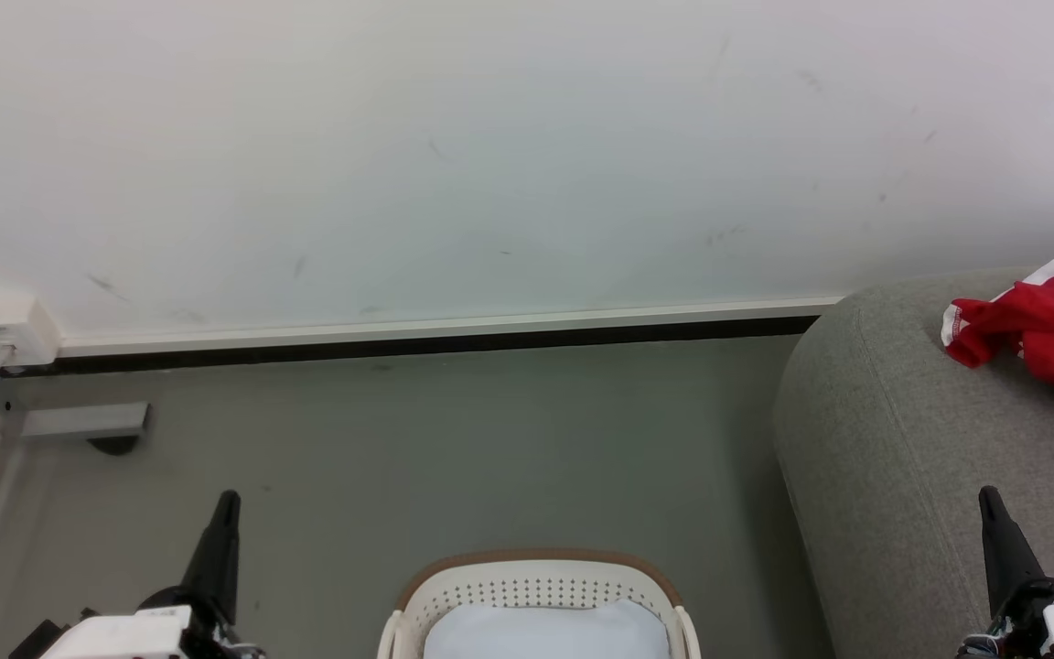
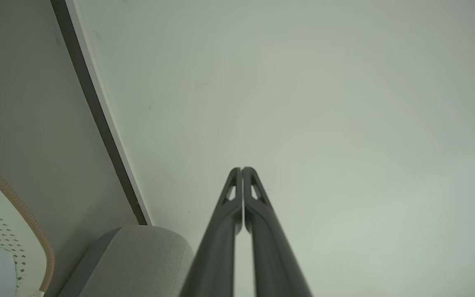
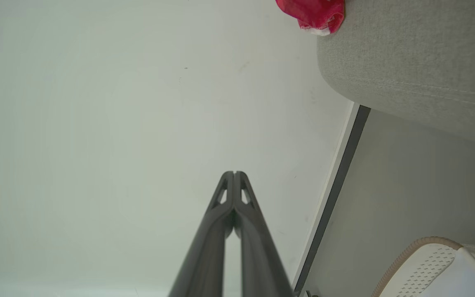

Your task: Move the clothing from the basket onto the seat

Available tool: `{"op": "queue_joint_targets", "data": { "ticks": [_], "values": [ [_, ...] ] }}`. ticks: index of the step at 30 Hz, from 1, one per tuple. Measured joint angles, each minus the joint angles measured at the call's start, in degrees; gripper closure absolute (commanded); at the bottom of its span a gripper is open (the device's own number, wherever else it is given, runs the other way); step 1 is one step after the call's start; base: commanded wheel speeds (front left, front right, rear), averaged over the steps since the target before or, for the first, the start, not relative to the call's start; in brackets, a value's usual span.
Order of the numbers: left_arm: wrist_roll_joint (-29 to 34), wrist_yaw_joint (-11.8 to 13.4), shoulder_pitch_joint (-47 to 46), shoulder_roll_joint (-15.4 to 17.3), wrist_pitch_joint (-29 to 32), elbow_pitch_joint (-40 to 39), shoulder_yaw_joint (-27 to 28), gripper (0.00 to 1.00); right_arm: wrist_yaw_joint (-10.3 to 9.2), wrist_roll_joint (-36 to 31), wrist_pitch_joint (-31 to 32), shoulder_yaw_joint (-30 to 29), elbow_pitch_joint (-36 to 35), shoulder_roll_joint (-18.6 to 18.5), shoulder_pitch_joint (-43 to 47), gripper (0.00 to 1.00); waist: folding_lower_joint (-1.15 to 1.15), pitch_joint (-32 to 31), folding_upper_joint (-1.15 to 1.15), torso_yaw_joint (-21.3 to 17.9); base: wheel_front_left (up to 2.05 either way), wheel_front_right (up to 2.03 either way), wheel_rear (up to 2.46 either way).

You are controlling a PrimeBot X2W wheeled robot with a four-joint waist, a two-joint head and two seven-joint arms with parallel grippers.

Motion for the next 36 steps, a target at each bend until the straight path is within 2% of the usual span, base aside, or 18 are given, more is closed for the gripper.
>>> {"op": "queue_joint_targets", "data": {
  "ticks": [36],
  "values": [
    [0.0,0.0,-0.01,0.0,0.0,-0.01,0.0,1.0,0.0,0.0,0.0,0.0,0.0,-0.01,-0.01,1.0,0.0,0.0,0.0,0.0,0.0,0.0,0.0]
  ]
}}
